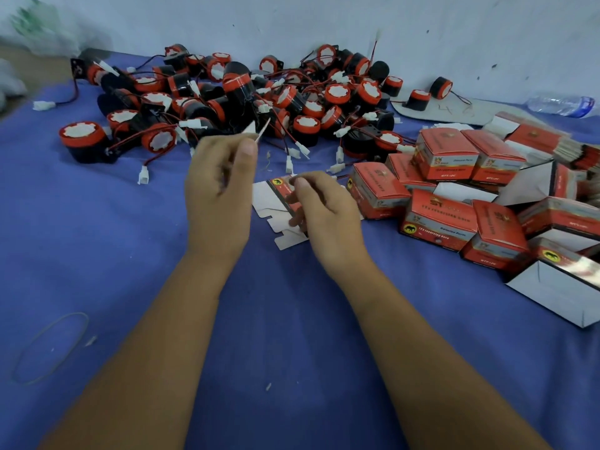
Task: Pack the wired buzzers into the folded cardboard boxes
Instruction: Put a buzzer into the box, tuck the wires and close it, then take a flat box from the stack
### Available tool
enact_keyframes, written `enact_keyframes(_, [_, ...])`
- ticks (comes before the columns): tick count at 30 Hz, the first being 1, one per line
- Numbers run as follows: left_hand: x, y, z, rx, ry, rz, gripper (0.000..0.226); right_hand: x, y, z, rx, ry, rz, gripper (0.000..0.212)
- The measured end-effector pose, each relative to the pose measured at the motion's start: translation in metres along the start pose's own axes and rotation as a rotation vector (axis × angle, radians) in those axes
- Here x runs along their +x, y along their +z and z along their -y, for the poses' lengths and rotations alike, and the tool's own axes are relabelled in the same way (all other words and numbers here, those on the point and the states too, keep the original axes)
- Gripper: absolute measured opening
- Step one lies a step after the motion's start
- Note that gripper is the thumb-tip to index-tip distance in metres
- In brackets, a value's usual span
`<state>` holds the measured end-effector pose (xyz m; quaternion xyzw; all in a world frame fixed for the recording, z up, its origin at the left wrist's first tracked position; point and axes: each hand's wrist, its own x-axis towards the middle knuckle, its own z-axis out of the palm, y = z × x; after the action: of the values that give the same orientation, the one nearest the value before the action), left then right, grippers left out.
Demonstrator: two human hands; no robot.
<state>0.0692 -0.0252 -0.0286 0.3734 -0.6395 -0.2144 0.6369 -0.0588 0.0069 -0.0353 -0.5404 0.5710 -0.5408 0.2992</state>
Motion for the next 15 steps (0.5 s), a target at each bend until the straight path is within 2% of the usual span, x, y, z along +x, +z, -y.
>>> enact_keyframes(2, [-0.002, -0.002, -0.004, -0.096, 0.033, 0.027, 0.026, 0.004, 0.0, 0.008, 0.336, 0.208, 0.111, 0.024])
enact_keyframes(3, [-0.005, -0.001, -0.006, -0.122, 0.044, 0.101, 0.031, 0.007, -0.002, 0.009, 0.488, 0.298, 0.147, 0.03])
enact_keyframes(5, [-0.012, 0.004, -0.012, -0.138, -0.008, 0.305, 0.037, 0.008, -0.008, 0.007, 0.651, 0.366, 0.15, 0.042])
enact_keyframes(6, [-0.015, 0.007, -0.015, -0.134, -0.043, 0.405, 0.039, 0.008, -0.01, 0.004, 0.678, 0.368, 0.125, 0.038])
enact_keyframes(7, [-0.018, 0.009, -0.015, -0.128, -0.061, 0.476, 0.039, 0.008, -0.014, 0.002, 0.67, 0.357, 0.089, 0.025])
enact_keyframes(8, [-0.02, 0.012, -0.016, -0.123, -0.059, 0.492, 0.036, 0.008, -0.017, 0.001, 0.631, 0.337, 0.031, 0.019])
enact_keyframes(9, [-0.019, 0.012, -0.016, -0.114, -0.044, 0.453, 0.03, 0.009, -0.019, 0.0, 0.59, 0.32, -0.017, 0.02])
enact_keyframes(10, [-0.017, 0.012, -0.015, -0.06, -0.013, 0.349, 0.022, 0.009, -0.022, -0.001, 0.568, 0.314, -0.048, 0.02])
enact_keyframes(12, [-0.008, 0.009, -0.008, 0.121, 0.012, 0.062, 0.02, 0.011, -0.025, -0.003, 0.578, 0.321, -0.087, 0.017])
enact_keyframes(14, [0.0, 0.003, 0.002, 0.144, -0.127, -0.1, 0.035, 0.012, -0.026, -0.005, 0.639, 0.311, -0.096, 0.018])
enact_keyframes(15, [0.003, 0.0, 0.005, 0.044, -0.273, -0.084, 0.042, 0.013, -0.026, -0.005, 0.667, 0.293, -0.094, 0.019])
